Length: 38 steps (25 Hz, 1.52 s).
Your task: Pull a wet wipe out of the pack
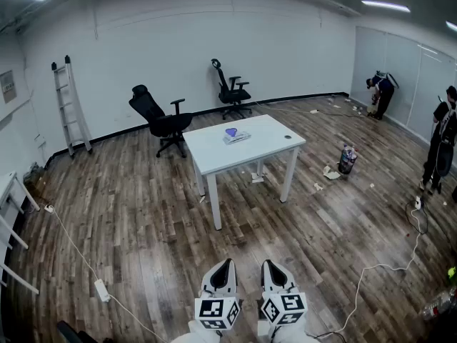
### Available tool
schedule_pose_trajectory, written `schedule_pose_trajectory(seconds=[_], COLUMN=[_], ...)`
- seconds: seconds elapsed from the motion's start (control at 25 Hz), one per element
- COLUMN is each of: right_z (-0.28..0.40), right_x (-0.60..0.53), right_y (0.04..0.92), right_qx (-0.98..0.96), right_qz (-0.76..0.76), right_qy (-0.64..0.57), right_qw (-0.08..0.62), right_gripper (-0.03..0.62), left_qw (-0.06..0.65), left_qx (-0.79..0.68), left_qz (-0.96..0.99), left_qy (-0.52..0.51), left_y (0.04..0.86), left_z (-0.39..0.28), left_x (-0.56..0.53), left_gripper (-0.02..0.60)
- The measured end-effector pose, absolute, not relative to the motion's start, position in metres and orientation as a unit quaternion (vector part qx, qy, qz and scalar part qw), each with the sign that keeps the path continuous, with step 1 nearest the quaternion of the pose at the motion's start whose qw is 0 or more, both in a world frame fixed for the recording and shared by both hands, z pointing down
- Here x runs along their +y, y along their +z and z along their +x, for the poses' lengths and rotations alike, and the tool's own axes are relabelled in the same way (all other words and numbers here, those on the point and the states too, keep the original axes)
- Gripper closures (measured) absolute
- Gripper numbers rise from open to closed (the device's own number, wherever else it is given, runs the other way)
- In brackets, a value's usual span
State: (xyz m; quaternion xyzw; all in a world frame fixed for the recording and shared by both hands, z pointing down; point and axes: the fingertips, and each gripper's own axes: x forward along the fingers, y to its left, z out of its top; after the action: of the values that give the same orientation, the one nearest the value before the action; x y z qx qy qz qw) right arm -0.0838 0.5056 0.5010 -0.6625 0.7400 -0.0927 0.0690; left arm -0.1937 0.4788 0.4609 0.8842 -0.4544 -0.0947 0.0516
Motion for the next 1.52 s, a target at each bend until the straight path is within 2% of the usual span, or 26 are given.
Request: schedule_pose_trajectory(seconds=[0.72,1.52], right_z=[-0.048,-0.048], right_x=[0.501,0.454], right_y=[0.511,0.509], right_qx=[0.739,0.731], right_qz=[-0.663,-0.675], right_qy=[-0.105,-0.087], right_qw=[0.061,0.053], right_gripper=[0.585,0.585], left_qw=[0.057,0.071], left_qx=[-0.463,-0.453], left_qz=[0.88,0.883], left_qy=[-0.087,-0.102], left_y=[0.469,0.476], left_z=[-0.171,-0.169], left_x=[0.472,0.424], left_gripper=[0.583,0.583])
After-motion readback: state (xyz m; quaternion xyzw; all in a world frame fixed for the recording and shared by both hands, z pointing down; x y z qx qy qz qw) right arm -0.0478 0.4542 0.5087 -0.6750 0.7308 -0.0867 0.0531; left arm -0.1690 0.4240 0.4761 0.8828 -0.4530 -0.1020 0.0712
